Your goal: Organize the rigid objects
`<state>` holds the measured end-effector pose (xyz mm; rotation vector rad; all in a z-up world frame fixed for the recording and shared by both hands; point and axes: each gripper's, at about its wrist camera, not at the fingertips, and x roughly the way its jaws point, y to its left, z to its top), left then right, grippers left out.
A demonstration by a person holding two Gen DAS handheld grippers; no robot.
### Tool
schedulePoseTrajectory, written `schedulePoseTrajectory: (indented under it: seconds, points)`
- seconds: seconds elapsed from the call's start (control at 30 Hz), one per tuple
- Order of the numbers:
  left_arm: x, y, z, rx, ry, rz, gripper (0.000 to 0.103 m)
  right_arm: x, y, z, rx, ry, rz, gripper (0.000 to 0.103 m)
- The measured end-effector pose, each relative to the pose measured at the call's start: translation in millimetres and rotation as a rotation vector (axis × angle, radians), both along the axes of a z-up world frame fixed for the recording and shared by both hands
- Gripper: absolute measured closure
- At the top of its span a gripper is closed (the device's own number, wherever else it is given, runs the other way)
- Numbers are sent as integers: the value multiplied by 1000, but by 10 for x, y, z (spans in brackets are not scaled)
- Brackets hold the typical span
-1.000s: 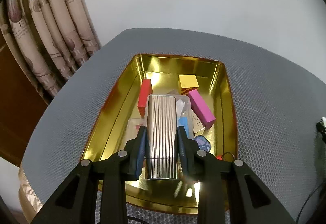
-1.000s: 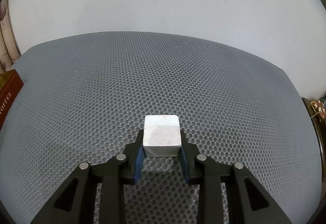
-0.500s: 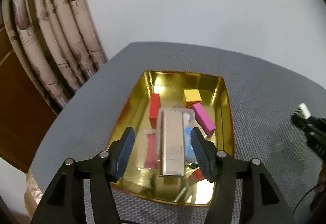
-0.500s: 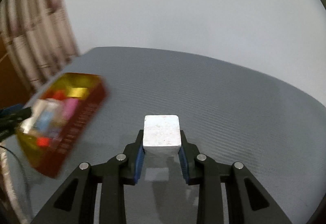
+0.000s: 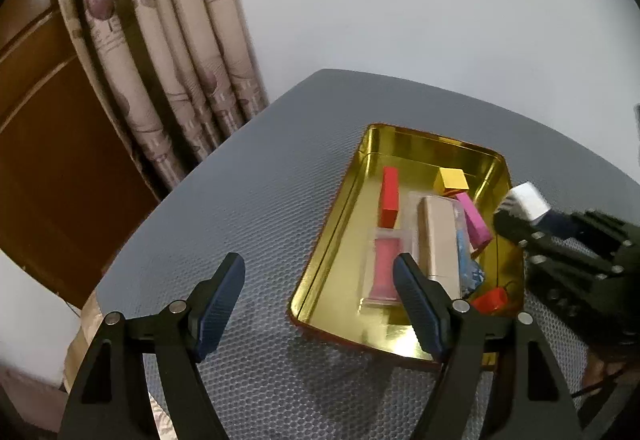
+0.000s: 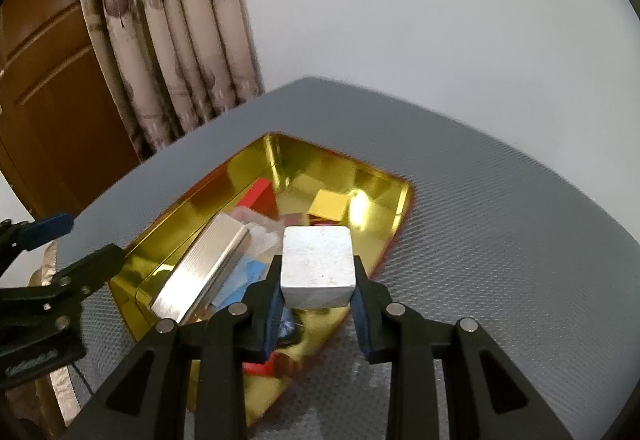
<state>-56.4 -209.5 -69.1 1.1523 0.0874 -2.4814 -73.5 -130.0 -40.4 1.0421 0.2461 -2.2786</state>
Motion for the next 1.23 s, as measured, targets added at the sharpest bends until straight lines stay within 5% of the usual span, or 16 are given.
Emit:
schedulePoseTrajectory:
  seconds: [0.27,0.5,0.63,1.23]
  points:
    - [-15,-64,-46,20,-13,8,29,-10,-137,-130,72,8,-21,72]
    - [-33,-48,-44,33,-21,11,27,11,-232,-90,61,10,-25,51]
    - [-48,-7,-24,35,-17,-3,26,163,-178,19,89,47,-57,47]
    - [-35,164,-17,85,-11,-51,22,797,202,74,105,-7,-122,47]
